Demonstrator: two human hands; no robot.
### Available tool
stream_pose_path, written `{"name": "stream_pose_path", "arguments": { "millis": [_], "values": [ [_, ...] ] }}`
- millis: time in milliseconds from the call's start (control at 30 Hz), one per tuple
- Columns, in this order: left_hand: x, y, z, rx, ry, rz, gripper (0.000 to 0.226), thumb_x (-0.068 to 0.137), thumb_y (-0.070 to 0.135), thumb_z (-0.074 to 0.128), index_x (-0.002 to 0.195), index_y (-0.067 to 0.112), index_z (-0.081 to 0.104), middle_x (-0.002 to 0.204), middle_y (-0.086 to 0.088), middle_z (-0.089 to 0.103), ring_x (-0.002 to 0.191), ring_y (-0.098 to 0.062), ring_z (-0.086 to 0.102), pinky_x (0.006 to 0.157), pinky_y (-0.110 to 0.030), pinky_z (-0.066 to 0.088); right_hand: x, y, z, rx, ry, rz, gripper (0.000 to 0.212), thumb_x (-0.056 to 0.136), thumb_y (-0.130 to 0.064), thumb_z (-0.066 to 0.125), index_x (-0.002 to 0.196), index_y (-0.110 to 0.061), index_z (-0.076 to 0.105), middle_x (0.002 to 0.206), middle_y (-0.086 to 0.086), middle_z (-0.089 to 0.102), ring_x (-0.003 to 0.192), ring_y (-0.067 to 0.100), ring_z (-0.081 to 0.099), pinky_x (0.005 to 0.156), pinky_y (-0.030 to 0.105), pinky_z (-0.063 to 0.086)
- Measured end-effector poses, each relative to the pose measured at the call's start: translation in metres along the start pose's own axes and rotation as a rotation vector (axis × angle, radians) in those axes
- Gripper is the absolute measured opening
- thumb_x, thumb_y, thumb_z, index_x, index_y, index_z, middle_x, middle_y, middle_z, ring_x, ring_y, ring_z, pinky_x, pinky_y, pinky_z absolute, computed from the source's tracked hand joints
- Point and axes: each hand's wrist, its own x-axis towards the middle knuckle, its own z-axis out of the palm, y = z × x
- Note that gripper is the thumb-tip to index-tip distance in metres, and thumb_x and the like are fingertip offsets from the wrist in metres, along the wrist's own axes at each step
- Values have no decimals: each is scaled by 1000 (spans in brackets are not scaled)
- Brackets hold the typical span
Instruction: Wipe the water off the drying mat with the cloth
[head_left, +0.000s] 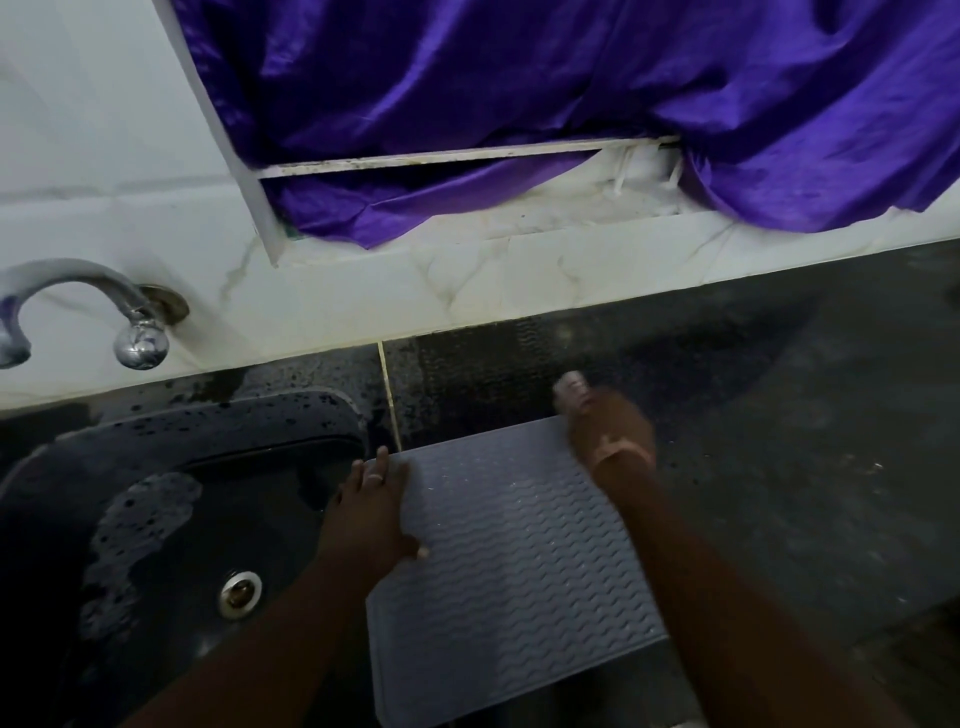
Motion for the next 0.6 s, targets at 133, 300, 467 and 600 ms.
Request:
{"name": "stream_pose_path", "arguments": {
  "millis": [133, 300, 467, 600],
  "values": [
    [1, -11, 2, 39, -88, -72, 132, 70, 57, 81, 160, 22, -7, 169, -4, -12, 153, -38, -14, 124, -55, 6, 25, 20, 13, -31, 12, 61, 37, 104, -36, 41, 135, -26, 58, 142, 10, 56, 132, 33, 51, 110, 46, 42],
    [4, -12, 4, 95, -94, -74, 129, 71, 58, 78, 160, 23, -9, 169, -5, -10, 153, -38, -16, 124, -55, 4, -10, -32, 92, -313, 12, 74, 37, 100, -20, 38, 125, -12, 65, 120, 12, 68, 112, 28, 63, 100, 41, 46],
    [6, -14, 6, 86, -84, -85, 126, 72, 58, 77, 160, 26, -7, 169, -3, -7, 154, -37, -13, 124, -54, 5, -67, -83, 118, -475, -43, -204, 30, 101, -19, 39, 110, -16, 68, 106, 4, 69, 101, 23, 65, 85, 35, 49],
    [1, -14, 1, 107, -84, -70, 114, 82, 49, 73, 161, 25, -6, 169, -2, -9, 154, -36, -13, 125, -52, 9, -96, -112, 135, -441, -245, -458, 44, 103, -35, 34, 132, -14, 60, 139, 13, 57, 135, 31, 47, 120, 48, 23]
  ]
}}
